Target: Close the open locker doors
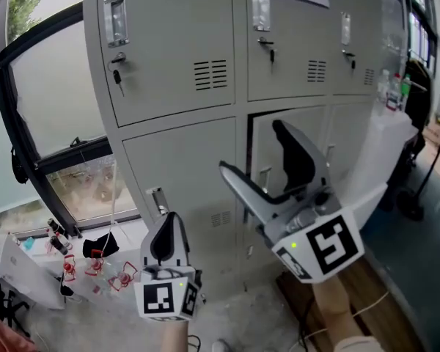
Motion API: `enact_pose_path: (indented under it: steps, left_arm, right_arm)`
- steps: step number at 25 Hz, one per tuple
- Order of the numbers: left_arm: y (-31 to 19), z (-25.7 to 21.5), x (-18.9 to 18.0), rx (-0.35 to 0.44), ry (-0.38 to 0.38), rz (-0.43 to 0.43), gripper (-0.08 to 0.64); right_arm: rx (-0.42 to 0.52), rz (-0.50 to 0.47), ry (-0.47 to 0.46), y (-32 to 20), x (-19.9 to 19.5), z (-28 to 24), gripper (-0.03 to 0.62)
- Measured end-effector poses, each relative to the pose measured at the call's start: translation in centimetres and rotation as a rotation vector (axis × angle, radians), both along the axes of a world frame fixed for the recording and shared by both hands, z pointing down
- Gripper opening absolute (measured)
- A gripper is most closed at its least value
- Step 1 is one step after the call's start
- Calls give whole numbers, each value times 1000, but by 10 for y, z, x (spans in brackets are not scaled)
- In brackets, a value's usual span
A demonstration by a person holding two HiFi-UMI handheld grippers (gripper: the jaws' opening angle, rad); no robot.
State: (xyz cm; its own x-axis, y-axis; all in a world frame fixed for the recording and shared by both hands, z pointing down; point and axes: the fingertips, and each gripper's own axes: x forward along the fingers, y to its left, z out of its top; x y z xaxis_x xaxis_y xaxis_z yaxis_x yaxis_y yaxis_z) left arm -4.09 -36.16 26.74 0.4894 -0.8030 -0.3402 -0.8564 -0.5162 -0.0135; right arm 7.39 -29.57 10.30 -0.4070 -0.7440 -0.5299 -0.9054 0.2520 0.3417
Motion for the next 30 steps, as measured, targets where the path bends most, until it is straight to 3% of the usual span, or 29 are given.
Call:
enact_pose_path:
  steps: [5,6,7,8,10,15,20,26,30]
  left_arm:
    - [31,12,56,-9,-28,74,5]
    - [40,15,68,-6,-37,88,5]
    - [48,19,80,-4,-52,99,5]
    - [57,23,90,-1,-69,106,5]
    - [76,31,109,10,-91,118,5]
    - [117,75,149,-6,-67,146,5]
    - [151,126,173,-68,-94,160,5]
    - [171,162,185,-129,-140,152,5]
    - [174,174,187,-153,-139,150,5]
  right_arm:
    - [-51,64,-12,33,53,37,361]
    - [-61,70,-22,40,64,46,307]
    - [-68,73,-39,49,77,55,169]
    - [-73,79,-61,57,90,63,85]
    - [-79,127,-86,73,121,82,43]
    - [-144,319,-130,108,189,148,11]
    - [-278,420,-198,150,232,231,6]
    - [-438,484,-284,193,242,321,6]
    - [-493,472,-297,198,231,346,6]
